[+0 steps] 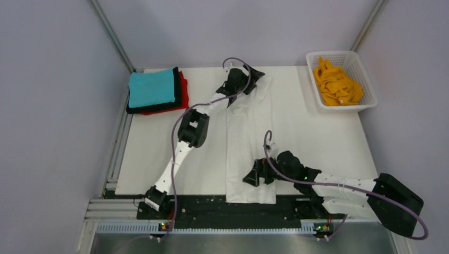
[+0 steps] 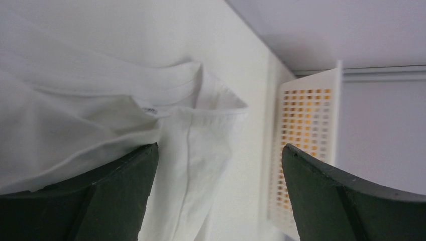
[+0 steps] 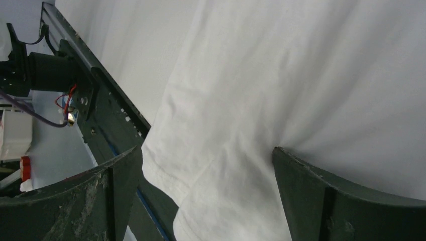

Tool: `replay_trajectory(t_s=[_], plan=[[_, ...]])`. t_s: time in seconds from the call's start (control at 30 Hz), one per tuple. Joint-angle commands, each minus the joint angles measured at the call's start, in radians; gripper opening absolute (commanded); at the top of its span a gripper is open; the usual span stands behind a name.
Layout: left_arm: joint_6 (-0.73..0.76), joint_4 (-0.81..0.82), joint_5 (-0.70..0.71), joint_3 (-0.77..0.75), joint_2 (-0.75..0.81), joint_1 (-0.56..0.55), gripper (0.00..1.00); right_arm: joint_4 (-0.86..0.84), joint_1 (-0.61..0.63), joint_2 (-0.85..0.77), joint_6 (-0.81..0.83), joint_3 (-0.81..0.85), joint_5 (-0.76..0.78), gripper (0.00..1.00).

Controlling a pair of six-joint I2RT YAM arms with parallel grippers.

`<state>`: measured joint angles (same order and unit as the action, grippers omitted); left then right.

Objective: Fold and stack the t-shirts
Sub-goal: Rotate the tshirt 90 degrees

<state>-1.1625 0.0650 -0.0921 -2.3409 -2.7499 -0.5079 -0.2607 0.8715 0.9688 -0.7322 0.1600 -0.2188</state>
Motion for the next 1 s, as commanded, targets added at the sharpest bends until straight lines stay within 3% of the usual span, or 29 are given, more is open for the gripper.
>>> replay_trajectory(t_s=[0.0,0.2,0.33,0.43,0.57,0.63,0.77,0.87,0.97], plan=[[-0.235,0.149,-0.08,-0.155,-0.221,-0.004,0.99,-0.17,0.078,0.111,0.011,0.025,-0.014,0.99],[-0.191,0.124,0.006,-0.087,-0.163,0.022,0.99,-0.037,0.083,0.04,0.045,0.044,0.057,0.99],[-0.185,0.246,-0.036,-0.096,-0.159,0.039,0.98,-0.054,0.083,-0.153,0.092,0.021,0.166,0.99],[-0.108,0.234,-0.105,-0.155,-0.134,0.041,0.98,-0.03,0.083,-0.32,0.102,0.016,0.228,0.99],[0.082,0.16,-0.203,-0.099,0.046,0.04,0.98,0.059,0.083,-0.538,0.049,-0.014,0.335,0.99],[0.18,0.067,-0.273,-0.042,0.178,0.039,0.99,0.227,0.082,-0.599,0.074,0.032,0.36,0.99],[0.418,-0.23,-0.317,0.196,0.525,0.014,0.99,0.566,0.082,-0.554,0.072,0.218,0.373,0.99],[0.553,-0.386,-0.113,0.504,0.812,-0.036,0.98,0.723,0.081,-0.435,0.043,0.298,0.369,0.97],[0.544,-0.409,0.074,0.86,1.092,-0.091,0.99,0.794,0.082,-0.305,0.041,0.328,0.262,0.96]])
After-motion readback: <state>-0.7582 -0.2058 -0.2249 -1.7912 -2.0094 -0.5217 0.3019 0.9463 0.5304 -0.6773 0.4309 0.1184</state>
